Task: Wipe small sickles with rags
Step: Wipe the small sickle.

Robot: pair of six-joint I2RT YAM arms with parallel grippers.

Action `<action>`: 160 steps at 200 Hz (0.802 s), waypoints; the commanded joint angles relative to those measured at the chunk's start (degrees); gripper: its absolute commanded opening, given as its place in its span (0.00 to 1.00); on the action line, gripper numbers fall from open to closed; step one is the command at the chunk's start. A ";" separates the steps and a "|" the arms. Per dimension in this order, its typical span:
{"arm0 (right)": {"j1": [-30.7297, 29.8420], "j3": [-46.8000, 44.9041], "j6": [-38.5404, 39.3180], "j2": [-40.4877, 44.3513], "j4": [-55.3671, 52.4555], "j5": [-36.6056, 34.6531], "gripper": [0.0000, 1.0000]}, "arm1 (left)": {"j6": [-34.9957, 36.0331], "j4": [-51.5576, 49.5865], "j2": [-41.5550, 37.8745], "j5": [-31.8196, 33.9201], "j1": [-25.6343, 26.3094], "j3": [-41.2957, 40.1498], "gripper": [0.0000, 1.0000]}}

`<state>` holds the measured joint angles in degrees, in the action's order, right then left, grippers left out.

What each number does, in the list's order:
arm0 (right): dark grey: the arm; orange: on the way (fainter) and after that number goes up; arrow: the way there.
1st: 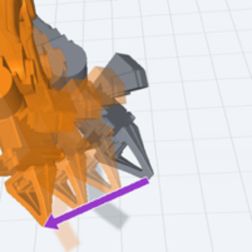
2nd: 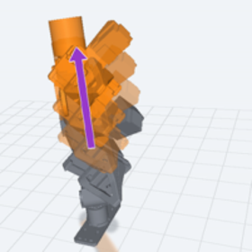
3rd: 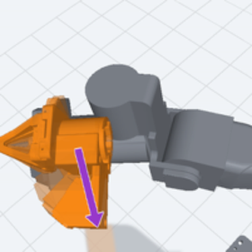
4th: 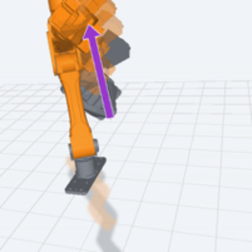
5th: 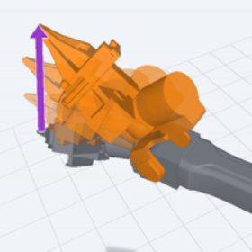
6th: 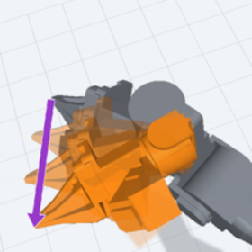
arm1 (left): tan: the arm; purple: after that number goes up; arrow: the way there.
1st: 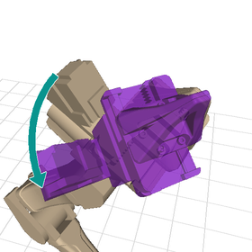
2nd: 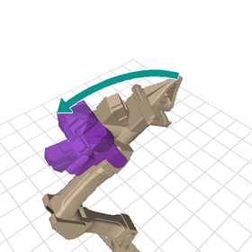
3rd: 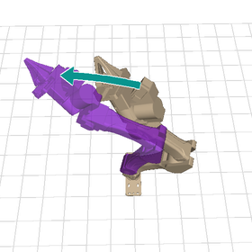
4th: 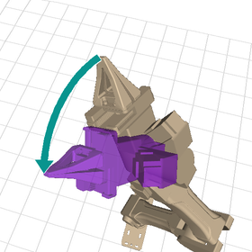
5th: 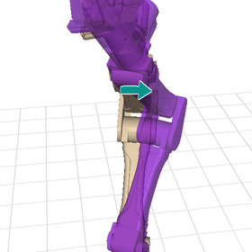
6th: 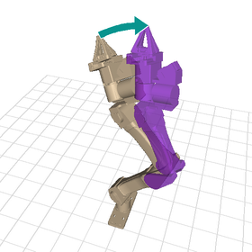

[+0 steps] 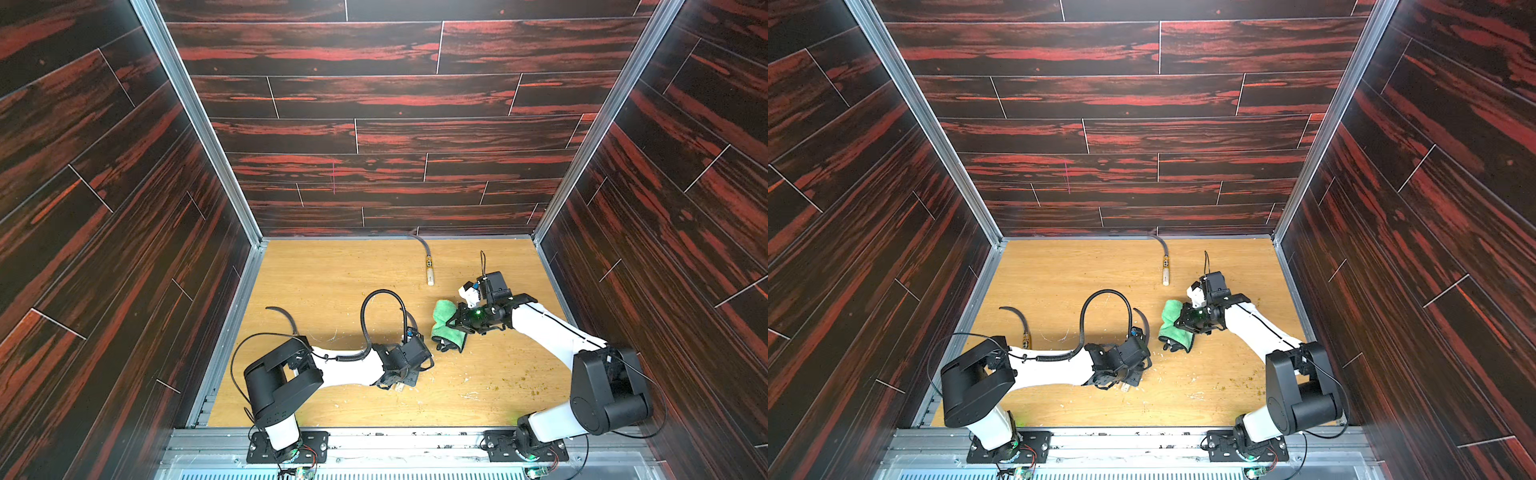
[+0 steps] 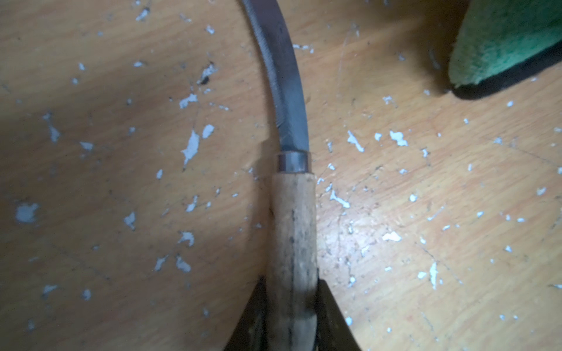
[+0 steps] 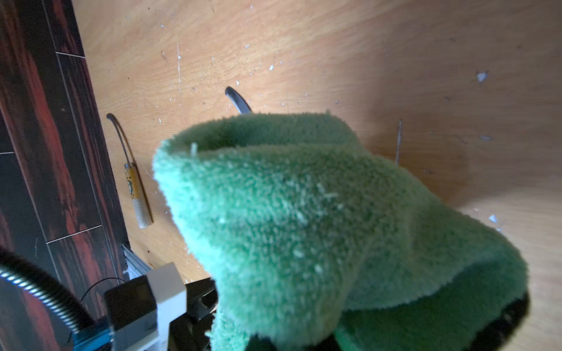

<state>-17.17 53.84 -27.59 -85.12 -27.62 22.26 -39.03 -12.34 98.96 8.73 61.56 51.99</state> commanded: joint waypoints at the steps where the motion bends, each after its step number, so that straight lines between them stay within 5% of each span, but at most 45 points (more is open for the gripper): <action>1: 1.33 -1.44 -0.34 4.84 0.91 1.69 0.00 | -0.16 0.89 -2.97 1.39 -0.08 0.97 0.00; 53: 2.45 -2.27 -1.29 9.89 1.22 2.85 0.00 | -0.18 10.03 -14.28 4.32 -1.40 1.12 0.00; 160: 2.80 -5.52 -7.26 13.08 16.87 18.99 0.00 | -13.84 53.66 -22.77 -11.93 -8.16 -15.15 0.00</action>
<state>-14.66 49.32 -32.18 -74.56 -17.72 33.82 -47.81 25.78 76.77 0.78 54.39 39.07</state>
